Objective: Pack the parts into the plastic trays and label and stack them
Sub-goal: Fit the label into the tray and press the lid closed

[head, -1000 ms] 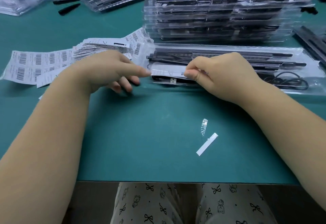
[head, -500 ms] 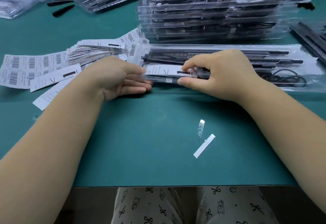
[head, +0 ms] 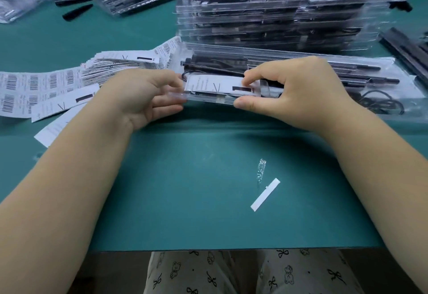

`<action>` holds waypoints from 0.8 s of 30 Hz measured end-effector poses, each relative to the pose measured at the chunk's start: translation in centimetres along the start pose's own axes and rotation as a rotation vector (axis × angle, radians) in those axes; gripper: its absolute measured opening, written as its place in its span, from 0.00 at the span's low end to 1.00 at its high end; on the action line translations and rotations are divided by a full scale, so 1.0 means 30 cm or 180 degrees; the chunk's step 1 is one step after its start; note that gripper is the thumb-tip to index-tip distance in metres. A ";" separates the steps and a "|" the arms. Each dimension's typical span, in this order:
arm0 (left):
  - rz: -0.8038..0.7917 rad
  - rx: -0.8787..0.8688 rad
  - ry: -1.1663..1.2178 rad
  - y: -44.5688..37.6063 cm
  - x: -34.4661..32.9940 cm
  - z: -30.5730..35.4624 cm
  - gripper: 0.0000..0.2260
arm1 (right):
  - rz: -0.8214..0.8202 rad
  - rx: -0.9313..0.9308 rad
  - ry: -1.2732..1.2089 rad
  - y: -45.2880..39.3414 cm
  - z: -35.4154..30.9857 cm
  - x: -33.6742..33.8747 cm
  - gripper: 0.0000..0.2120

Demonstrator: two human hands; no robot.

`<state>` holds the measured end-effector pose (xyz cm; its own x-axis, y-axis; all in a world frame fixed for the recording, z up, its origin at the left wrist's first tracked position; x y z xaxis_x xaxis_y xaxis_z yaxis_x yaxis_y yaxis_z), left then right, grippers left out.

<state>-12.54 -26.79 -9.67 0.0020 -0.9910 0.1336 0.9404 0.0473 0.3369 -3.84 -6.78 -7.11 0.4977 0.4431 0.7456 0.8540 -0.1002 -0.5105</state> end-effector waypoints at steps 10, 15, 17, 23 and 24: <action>0.0178 -0.0006 0.0138 -0.001 -0.023 -0.012 0.03 | -0.0048 -0.0017 0.0008 0.006 -0.013 -0.008 0.22; 0.0189 -0.0057 0.0127 -0.005 -0.020 -0.015 0.02 | -0.0037 -0.0020 0.0060 0.003 -0.014 -0.008 0.20; 0.0159 -0.0087 0.0106 -0.004 -0.023 -0.016 0.03 | -0.0032 -0.0014 0.0070 0.004 -0.015 -0.006 0.21; 0.0199 -0.0076 0.0129 -0.005 -0.029 -0.019 0.03 | -0.0051 -0.0001 0.0062 0.007 -0.021 -0.008 0.20; 0.0218 -0.0076 0.0137 -0.006 -0.028 -0.020 0.03 | -0.0050 0.0004 0.0048 0.007 -0.022 -0.008 0.20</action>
<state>-12.51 -26.03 -10.39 0.0808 -0.9901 0.1151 0.9454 0.1127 0.3059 -3.67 -7.50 -7.13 0.4865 0.4311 0.7599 0.8616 -0.0923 -0.4992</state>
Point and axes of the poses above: each hand's wrist, its own y-axis away from the middle knuckle, its own x-axis out of the back of the hand, z = x × y, the point moved 4 cm from there along -y, towards the middle knuckle, and after that the axes turned 14 degrees about z, right-handed, at the moved point
